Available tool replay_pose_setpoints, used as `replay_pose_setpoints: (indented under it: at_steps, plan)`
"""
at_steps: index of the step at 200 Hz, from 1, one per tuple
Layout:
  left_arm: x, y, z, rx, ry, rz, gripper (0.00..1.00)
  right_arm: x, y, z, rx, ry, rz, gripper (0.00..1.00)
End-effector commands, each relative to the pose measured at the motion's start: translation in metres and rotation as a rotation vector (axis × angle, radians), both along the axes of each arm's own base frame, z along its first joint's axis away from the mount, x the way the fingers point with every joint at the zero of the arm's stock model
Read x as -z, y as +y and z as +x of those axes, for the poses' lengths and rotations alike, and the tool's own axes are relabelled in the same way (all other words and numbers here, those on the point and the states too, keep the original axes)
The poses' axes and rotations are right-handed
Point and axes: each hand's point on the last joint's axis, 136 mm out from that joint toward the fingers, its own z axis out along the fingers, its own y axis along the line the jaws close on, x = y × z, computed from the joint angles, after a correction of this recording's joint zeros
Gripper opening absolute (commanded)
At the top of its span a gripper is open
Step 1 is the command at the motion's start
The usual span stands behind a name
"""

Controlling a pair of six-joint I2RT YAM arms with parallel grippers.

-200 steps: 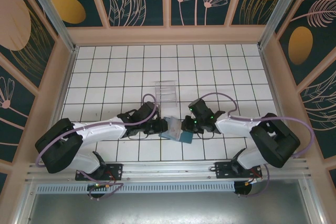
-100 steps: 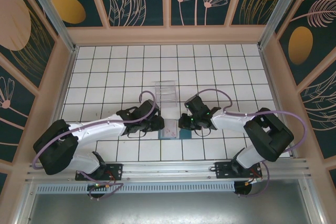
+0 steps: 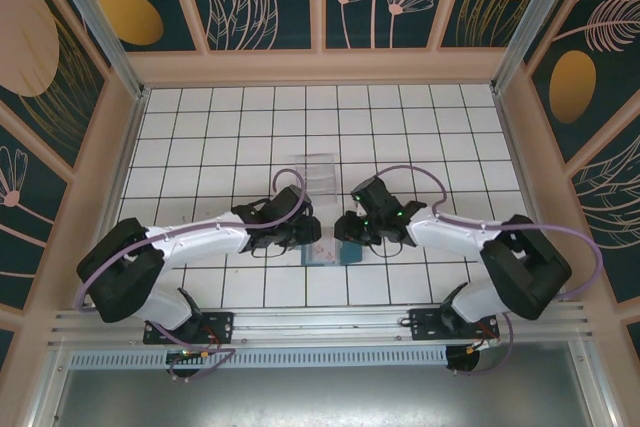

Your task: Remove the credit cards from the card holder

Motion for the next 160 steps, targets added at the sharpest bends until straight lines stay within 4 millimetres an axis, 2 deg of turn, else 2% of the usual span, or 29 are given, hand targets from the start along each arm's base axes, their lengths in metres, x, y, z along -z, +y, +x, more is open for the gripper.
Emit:
replay_pose_setpoints:
  at_steps: [1, 28, 45, 76, 125, 160]
  plan:
    - [0.017, 0.001, -0.006, 0.018, 0.026, 0.007, 0.40, -0.008, 0.001, -0.011, 0.013, 0.020, 0.075, 0.30]
    - [0.030, -0.001, -0.010, 0.043, 0.050, 0.024, 0.43, -0.008, 0.005, -0.015, 0.003, 0.031, 0.146, 0.30]
    - [0.038, 0.008, -0.011, 0.045, 0.055, 0.079, 0.42, -0.003, 0.006, -0.016, -0.002, 0.036, 0.145, 0.30]
    - [0.051, 0.019, -0.016, 0.056, 0.073, 0.134, 0.36, 0.003, 0.008, -0.018, -0.012, 0.035, 0.170, 0.28]
    - [0.063, 0.020, -0.025, 0.069, 0.108, 0.122, 0.23, 0.018, 0.009, -0.024, -0.030, 0.058, 0.188, 0.23]
    - [0.064, 0.017, -0.026, 0.076, 0.114, 0.111, 0.19, 0.023, 0.012, -0.027, -0.057, 0.070, 0.204, 0.22]
